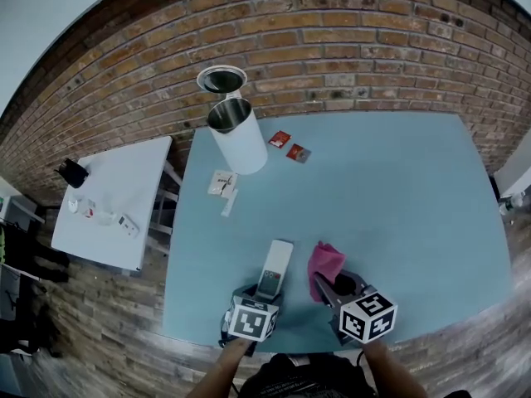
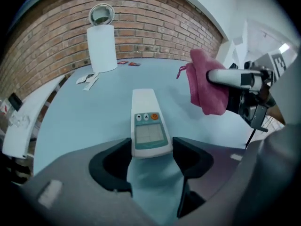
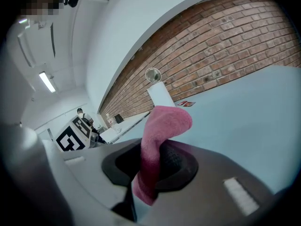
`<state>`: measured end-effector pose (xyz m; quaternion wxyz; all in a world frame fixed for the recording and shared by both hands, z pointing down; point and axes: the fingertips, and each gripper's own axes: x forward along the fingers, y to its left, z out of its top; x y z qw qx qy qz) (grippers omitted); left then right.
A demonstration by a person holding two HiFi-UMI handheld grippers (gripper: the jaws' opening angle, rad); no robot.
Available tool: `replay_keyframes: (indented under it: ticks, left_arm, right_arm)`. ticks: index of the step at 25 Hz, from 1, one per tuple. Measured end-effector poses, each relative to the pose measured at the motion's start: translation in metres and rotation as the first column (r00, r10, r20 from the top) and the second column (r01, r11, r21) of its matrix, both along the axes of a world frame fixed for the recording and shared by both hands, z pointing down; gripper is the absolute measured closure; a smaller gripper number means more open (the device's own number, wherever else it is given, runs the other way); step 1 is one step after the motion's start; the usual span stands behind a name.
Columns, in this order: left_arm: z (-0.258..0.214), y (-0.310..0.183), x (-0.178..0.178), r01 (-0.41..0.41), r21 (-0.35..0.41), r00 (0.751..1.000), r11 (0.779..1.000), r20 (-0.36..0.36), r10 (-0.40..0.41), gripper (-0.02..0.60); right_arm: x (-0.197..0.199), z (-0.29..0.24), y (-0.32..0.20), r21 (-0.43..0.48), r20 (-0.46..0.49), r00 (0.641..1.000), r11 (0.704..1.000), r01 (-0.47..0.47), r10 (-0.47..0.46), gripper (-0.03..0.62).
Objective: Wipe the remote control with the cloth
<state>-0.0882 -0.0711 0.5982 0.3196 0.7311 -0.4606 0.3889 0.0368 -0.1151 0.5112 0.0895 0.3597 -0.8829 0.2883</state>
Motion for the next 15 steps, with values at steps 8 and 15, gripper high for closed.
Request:
replay_keyframes:
  ticks: [8,15]
  left_arm:
    - [0.011,0.001,-0.002,0.017,-0.003,0.988,1.000,0.154,-0.016,0.307]
    - [-0.015,-0.003,-0.002,0.032,0.130,0.985,0.991,0.161,-0.053,0.304]
  right_arm:
    - [0.001,0.004,-0.002,-0.008,0.017,0.998,0.998,0.067,-0.067,0.517]
    - [-0.007,-0.003,0.003,0.009,0.016,0.995,0.995,0.095,-0.095,0.517]
